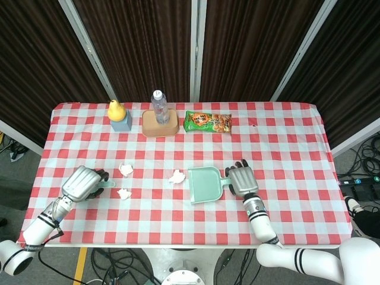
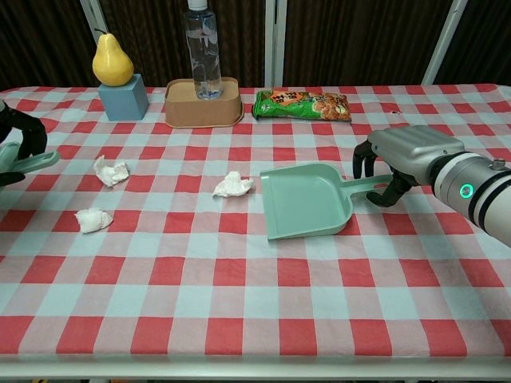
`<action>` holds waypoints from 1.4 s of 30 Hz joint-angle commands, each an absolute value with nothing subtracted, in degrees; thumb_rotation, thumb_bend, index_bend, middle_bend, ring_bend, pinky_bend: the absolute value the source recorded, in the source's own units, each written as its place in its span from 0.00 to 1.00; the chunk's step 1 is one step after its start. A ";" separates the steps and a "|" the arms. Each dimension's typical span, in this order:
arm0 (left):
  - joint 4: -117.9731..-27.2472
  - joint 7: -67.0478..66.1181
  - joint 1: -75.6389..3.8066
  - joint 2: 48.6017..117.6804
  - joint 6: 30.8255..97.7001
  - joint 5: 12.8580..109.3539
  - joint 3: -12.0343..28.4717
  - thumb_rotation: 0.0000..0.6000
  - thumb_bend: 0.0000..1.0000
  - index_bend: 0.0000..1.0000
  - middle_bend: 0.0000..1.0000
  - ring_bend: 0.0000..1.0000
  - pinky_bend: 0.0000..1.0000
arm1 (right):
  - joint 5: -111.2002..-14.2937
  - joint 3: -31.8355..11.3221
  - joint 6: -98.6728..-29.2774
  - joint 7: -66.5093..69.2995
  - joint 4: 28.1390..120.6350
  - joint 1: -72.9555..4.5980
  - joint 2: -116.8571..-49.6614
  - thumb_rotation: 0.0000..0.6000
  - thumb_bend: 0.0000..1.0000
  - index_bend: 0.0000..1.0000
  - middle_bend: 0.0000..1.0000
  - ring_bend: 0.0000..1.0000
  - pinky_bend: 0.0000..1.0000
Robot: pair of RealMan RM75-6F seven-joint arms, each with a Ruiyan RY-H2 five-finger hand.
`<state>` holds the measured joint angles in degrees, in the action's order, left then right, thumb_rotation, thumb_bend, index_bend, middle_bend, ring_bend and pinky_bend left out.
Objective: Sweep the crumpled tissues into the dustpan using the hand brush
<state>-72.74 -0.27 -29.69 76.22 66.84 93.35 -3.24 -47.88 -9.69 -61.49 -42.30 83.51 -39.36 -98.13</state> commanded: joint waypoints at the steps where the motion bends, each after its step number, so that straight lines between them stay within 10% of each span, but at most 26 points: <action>1: -72.69 -0.16 -29.65 76.22 66.83 93.34 -3.24 1.00 0.39 0.50 0.54 0.68 0.88 | -47.65 -9.68 -61.42 -42.48 83.48 -39.57 -98.25 1.00 0.28 0.39 0.39 0.19 0.13; 42: -46.62 26.98 -37.81 92.31 62.12 94.47 -1.18 1.00 0.40 0.50 0.54 0.68 0.88 | -39.60 -10.34 -61.64 -49.29 92.53 -46.30 -91.43 1.00 0.41 0.60 0.52 0.30 0.14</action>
